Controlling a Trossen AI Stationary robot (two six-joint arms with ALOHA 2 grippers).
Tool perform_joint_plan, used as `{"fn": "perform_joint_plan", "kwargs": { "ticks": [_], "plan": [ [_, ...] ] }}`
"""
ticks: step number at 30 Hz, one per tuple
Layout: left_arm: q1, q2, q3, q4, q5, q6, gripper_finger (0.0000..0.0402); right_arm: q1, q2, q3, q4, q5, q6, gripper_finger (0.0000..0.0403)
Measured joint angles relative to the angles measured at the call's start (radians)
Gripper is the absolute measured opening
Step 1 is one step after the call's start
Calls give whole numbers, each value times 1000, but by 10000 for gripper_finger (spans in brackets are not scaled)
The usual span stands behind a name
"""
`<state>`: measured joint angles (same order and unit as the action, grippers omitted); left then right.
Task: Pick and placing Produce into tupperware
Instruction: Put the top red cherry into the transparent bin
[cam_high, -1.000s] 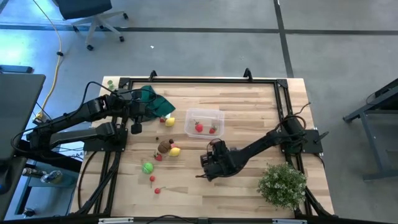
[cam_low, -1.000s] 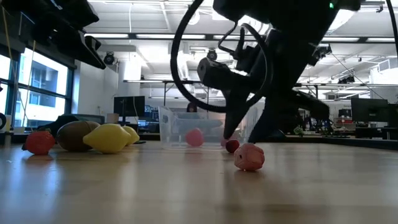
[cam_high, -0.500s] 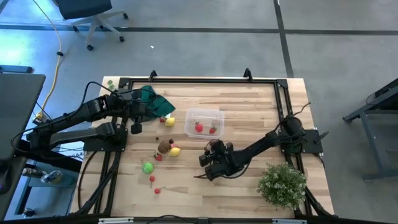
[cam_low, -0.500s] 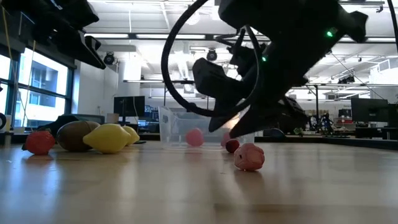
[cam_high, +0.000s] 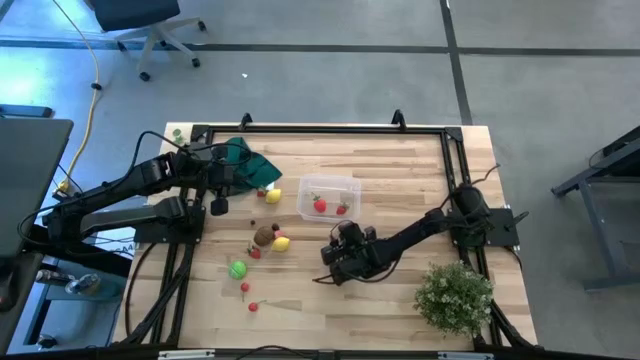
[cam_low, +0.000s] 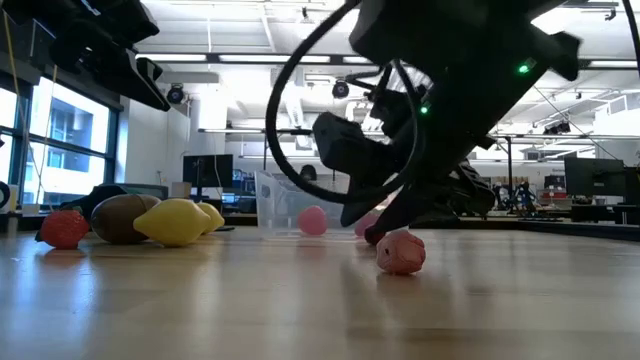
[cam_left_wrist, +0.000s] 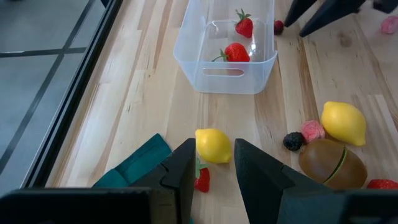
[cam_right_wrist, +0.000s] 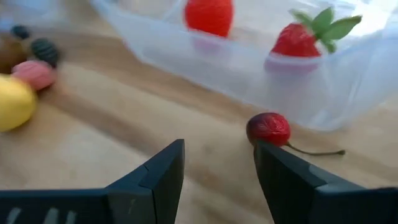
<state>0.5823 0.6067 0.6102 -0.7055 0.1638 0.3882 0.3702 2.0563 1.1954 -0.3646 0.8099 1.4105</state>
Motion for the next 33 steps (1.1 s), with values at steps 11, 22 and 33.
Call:
{"fn": "perform_joint_plan", "kwargs": {
  "ticks": [11, 22, 33],
  "plan": [
    [0, 0, 0, 0, 0, 0, 99, -59, 28, 1, 19, -45, 3, 180],
    [0, 0, 0, 0, 0, 0, 99, -60, 29, 3, -22, -49, 104, 135],
    [0, 0, 0, 0, 0, 0, 99, -21, 31, 3, -109, -22, 248, 134]
  ]
}}
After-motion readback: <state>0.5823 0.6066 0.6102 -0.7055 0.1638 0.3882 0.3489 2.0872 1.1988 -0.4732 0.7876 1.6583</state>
